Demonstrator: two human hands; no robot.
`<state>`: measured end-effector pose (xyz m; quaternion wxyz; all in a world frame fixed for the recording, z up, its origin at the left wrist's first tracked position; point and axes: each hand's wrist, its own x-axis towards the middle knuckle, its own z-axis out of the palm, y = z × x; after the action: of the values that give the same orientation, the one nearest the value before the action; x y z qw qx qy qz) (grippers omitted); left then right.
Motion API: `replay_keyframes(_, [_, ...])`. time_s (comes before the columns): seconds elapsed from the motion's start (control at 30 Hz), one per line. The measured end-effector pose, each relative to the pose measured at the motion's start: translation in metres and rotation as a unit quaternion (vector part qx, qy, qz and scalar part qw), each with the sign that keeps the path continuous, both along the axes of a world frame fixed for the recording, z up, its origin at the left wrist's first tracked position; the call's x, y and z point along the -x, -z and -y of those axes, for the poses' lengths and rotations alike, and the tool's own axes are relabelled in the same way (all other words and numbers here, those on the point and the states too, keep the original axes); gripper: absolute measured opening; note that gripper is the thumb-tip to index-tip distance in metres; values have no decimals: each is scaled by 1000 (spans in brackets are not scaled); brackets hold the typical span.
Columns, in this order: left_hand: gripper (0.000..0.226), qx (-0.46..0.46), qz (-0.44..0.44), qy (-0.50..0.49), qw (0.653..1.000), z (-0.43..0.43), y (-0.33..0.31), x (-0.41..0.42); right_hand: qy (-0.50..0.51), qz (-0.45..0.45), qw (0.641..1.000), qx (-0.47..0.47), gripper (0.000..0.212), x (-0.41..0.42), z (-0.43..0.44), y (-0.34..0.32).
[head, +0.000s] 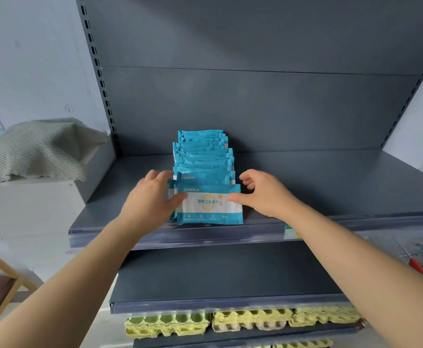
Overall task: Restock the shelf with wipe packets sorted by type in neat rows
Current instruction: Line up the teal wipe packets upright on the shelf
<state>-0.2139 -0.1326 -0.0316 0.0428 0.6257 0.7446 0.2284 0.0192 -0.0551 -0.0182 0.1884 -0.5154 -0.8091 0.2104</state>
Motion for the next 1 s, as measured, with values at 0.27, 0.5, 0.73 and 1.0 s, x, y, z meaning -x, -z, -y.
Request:
replay_keyframes(0.27, [29,-193,-157,169,954,-13,-16,-104,42,130,979,-151,43,-89,34,-16])
replay_keyframes(0.5, [23,-187,-176,288,923,-43,2,-256,128,147,965,-176,37,-223,51,6])
replay_keyframes(0.73, [26,-151,-140,366,908,-75,23,-444,198,185,952,-142,38,-406,56,26])
replay_keyframes(1.0, [33,-87,-129,419,894,-113,49,-644,255,214,940,-75,29,-596,33,51])
